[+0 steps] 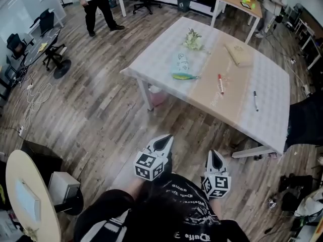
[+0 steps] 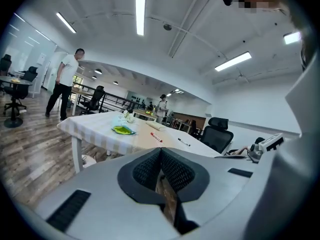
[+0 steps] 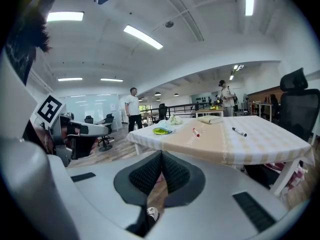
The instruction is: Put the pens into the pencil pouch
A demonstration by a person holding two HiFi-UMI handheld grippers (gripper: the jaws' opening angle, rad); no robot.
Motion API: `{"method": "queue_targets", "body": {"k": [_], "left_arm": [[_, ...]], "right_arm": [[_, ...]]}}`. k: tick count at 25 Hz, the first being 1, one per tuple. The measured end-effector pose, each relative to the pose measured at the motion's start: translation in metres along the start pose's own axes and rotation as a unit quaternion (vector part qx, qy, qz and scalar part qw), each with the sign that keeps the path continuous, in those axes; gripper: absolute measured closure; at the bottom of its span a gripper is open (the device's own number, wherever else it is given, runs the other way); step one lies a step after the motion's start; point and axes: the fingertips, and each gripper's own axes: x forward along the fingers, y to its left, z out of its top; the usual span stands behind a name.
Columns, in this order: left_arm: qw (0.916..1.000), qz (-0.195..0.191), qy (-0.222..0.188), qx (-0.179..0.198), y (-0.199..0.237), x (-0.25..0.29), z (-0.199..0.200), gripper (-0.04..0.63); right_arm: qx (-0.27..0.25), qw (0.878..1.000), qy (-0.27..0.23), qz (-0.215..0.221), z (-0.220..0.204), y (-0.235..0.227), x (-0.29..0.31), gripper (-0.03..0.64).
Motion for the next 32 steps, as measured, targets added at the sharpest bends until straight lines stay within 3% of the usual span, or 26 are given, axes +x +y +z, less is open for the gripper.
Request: {"method": "queue_targets", "body": {"k": [7,13,20,25,32], "left_arm": [[0.9990,-0.023,0.010,0.038,0.031,0.077,0.028,0.575],[0.9969,-0.030,0.024,0.068,0.083,0.153,0.061,0.575],[0.9871,-0.069,0.036,0.140,0.133,0.229,0.106,0.575],[0.9793,-0.065,0.060,0.182,0.171,0.272,0.111,0.575],[0.9780,-0.069,0.075,0.182,0.190,0.313,0.117,0.575]], "right_arm": [[0.022,0.999,-0.004,-0.037,0.022,-0.040,0.059,0.607],[0.036,0.997,-0.002,-0.070,0.044,-0.065,0.129,0.607],[0.035,0.993,-0.001,-0.109,0.082,-0.075,0.216,0.607],[0.015,0.991,0.004,-0.133,0.096,-0.082,0.267,0.607],[0.052,0.984,-0.004,-0.168,0.106,-0.116,0.293,0.606]]}}
